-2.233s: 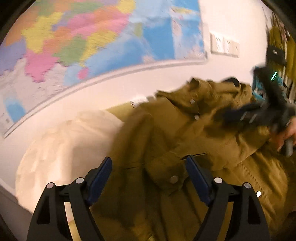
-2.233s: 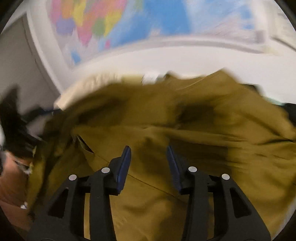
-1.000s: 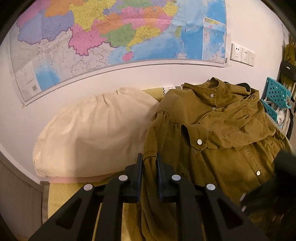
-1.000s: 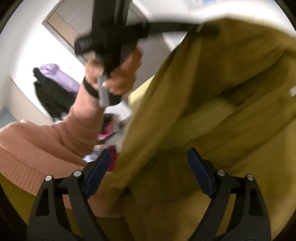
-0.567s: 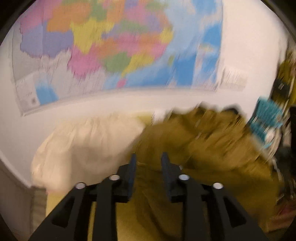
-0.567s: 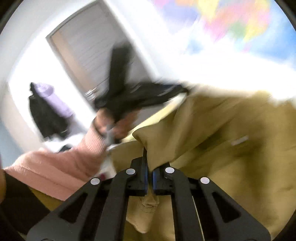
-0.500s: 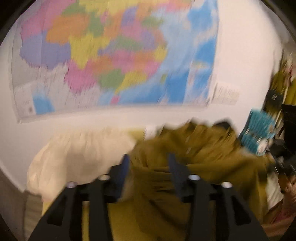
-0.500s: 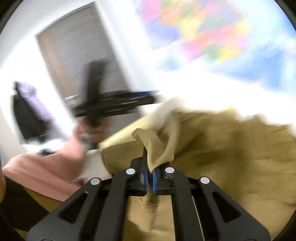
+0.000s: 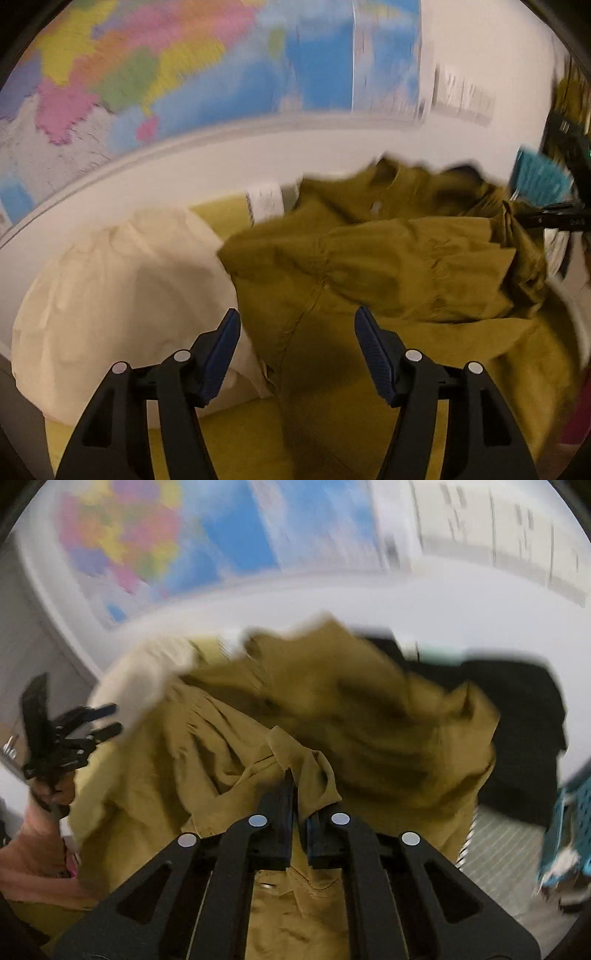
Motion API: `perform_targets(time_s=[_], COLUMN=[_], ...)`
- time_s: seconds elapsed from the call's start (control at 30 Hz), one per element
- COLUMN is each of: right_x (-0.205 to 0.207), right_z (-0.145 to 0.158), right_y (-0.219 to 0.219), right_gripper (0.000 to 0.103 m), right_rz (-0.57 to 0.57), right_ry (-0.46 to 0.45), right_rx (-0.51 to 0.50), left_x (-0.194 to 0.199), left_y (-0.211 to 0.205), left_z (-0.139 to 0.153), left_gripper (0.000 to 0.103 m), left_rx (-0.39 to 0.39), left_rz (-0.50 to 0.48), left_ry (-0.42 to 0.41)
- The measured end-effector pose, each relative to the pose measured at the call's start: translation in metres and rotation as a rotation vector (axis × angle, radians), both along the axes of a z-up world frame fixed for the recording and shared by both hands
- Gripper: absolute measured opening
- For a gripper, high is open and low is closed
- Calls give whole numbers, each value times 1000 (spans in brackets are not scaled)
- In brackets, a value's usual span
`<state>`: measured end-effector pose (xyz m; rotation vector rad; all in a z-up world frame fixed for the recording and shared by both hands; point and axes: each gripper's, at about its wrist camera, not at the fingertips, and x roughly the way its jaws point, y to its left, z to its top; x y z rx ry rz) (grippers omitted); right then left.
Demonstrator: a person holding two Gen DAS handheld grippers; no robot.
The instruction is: Fold large clothes
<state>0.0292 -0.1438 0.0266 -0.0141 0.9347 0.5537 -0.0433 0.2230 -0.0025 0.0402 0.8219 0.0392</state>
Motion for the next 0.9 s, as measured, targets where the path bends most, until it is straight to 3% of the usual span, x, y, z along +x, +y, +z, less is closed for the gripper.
perform_targets(time_s=[0.03, 0.1, 0.17, 0.2, 0.27, 0.33, 0.4, 0.5, 0.53, 0.6, 0.63, 0.67, 0.73, 0.8, 0.9], right_x=[-2, 0, -11, -21, -37, -53, -65, -68, -67, -61, -59, -57, -59, -60, -52], right_z=[-12, -23, -21, -18, -6, -1, -3, -24, -30, -48, -51, -50, -28, 9, 42], right_y=[-2, -13, -20, -25, -33, -45, -59, -61, -63, -63, -62, -60, -61, -70, -85], right_gripper=[24, 32, 59, 66, 89, 90, 89, 89, 86, 63, 33, 13, 6, 5, 6], right_rz=[-13, -41, -32, -18, -29, -28, -2, -14, -21, -35, -26, -17, -1, -1, -20], right_ry=[26, 59, 59, 34, -26, -73, -70, -39, -16, 42, 55, 56, 0, -91, -136], right_rx=[2, 86, 166, 186, 170, 181, 223, 188, 190, 180, 181, 160, 135, 127, 58], left_x=[8, 16, 16, 16, 16, 19, 22, 28, 29, 33, 34, 35, 37, 36, 38], left_y=[-2, -1, 2, 3, 2, 1, -2, -8, -11, -15, -17, -18, -19, -13, 7], left_z=[-9, -15, -15, -13, -10, -7, -6, -8, -11, -16, -19, -22, -29, -32, -32], left_gripper=[62, 62, 62, 62, 62, 62, 62, 62, 62, 62, 62, 62, 62, 62, 61], left_rx=[16, 8, -7, -7, 3, 8, 4, 3, 4, 9, 11, 23, 102, 124, 154], left_rz=[7, 9, 2, -2, -5, -4, -9, -23, -32, -38, -39, -34, 2, 28, 142], left_ry=[20, 37, 33, 25, 15, 7, 1, 0, 5, 16, 22, 28, 28, 39, 58])
